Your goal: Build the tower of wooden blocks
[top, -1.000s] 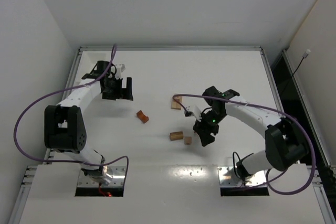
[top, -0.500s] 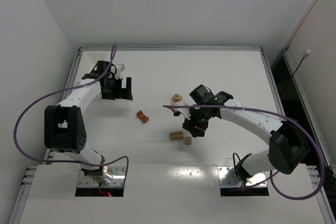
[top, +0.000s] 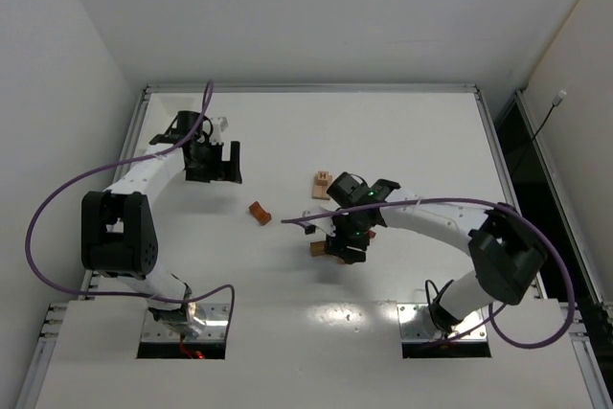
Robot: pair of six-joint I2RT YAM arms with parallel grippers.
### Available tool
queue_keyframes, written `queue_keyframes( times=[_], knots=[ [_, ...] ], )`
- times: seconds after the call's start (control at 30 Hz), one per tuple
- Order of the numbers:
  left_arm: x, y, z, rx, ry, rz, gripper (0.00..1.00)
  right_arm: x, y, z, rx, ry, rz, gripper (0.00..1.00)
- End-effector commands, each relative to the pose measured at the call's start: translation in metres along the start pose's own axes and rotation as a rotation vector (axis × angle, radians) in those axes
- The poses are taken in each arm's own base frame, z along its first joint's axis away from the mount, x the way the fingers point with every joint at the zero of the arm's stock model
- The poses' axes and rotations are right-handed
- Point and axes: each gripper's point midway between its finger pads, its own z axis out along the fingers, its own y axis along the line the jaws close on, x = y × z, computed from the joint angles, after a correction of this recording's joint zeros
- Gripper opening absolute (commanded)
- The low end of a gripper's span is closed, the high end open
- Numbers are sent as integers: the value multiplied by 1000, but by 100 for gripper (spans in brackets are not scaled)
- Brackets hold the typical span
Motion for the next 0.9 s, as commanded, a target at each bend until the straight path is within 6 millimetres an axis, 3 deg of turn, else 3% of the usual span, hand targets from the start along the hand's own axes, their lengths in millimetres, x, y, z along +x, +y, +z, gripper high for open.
queue_keyframes(
  times=[0.0,0.7,0.83,0.87],
  knots=[
    [-18,3,-3,-1,-46,10,99,-5,3,12,-38,7,-17,55],
    [-13,4,-1,13,-21,5,99,-9,-6,41,-48,48,14,55],
    [-9,4,0,12,-12,3,99,-14,-11,43,-35,46,22,44],
    [-9,4,0,12,-12,3,99,-14,-11,43,-35,46,22,34]
  ],
)
